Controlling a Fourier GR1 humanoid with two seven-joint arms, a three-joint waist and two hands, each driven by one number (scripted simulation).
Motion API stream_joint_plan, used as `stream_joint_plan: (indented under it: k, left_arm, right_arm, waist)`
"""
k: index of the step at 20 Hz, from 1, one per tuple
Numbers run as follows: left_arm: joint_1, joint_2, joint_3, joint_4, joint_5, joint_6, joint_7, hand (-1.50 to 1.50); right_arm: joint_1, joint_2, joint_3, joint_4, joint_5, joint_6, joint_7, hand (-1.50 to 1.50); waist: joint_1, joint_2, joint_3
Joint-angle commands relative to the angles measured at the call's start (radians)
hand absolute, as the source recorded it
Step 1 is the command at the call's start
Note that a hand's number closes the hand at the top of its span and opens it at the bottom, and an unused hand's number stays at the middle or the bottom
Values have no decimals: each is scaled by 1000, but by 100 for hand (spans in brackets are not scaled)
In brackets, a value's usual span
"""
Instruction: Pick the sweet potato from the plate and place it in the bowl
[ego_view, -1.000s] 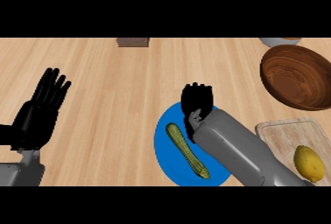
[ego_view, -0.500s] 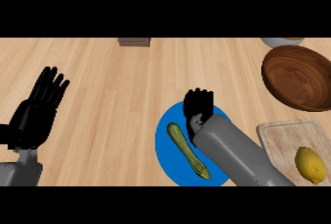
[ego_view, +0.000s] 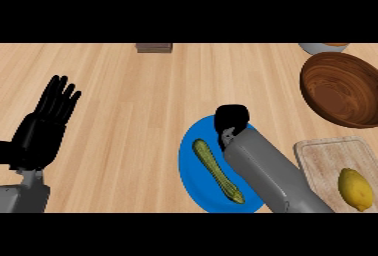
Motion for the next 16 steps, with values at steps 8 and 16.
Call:
stream_joint_plan:
  k: [8,16]
  left_arm:
    - [-71,-34,34,60,-42,-3,19,0]
    - [34,-36,36,-6,-36,-17,-6,0]
  right_arm:
    - [-15,-14,10,23,129,136,-102,150]
    - [13,-61,-360,-22,-15,-258,-109,150]
  waist:
    - [-6,0,0]
    - [-21,0,4]
